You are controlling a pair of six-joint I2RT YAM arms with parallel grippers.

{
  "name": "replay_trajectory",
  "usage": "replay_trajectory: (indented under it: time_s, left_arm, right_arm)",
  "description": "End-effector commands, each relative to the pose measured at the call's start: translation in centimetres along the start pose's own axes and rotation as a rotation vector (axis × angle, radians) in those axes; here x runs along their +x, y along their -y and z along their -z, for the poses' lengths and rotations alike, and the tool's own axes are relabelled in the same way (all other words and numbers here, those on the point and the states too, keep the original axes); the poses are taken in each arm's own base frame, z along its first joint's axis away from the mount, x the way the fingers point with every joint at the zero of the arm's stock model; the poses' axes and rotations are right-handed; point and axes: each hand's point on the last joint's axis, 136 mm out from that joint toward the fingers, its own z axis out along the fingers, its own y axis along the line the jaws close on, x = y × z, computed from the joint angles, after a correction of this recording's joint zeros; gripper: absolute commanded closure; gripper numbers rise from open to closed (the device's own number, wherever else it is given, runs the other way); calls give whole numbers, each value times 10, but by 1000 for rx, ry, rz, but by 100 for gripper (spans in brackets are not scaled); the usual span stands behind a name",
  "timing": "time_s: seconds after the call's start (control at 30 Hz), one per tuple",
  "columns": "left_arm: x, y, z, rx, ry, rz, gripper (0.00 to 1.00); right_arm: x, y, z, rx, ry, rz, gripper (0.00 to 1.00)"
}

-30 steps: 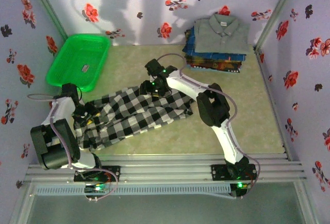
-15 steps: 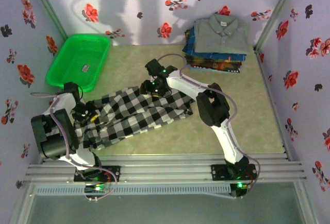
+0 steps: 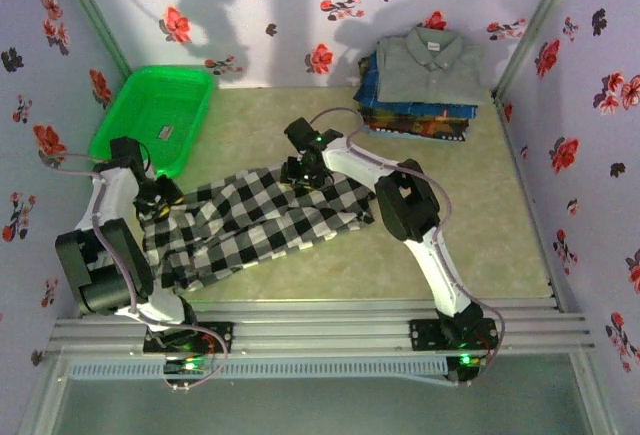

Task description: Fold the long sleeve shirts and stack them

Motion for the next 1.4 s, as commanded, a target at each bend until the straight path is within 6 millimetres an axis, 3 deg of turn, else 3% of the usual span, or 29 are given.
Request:
replay_trajectory:
  time_s: [0.0,0.2,0.47,0.67,0.8,0.97,1.13,1.27,1.37]
  left_arm:
    - [31,-4,1,22,-89,5,46]
    - [40,-8,-24,33,-124,51,46]
    - [37,-16,-43,-7,-143,90,58]
    - [38,-27,-44,-69,-139,107,58]
    - [39,-33,-42,-101,-130,96,52]
    - [38,-31,-44,-92,-131,102,51]
    - [37,-23,-50,-37,-125,114,61]
    - [34,-17,-53,-2,-125,105,80]
    - [27,-18,-45,-22,-91,92,85]
  right_arm:
    - [-7,-3,6,-5,16,-17,43]
    - [-5,-7,5,-22,9,-19,42]
    - [-1,-3,3,-14,-5,-14,41]
    - [-1,-3,2,-17,-9,-11,41]
    - [0,-3,1,-21,-13,-9,40]
    - [1,-1,0,-16,-19,-3,40]
    - [3,1,-1,-10,-26,-5,40]
    - [3,3,-3,-7,-27,-7,40]
    - [2,7,-3,15,-24,-9,41]
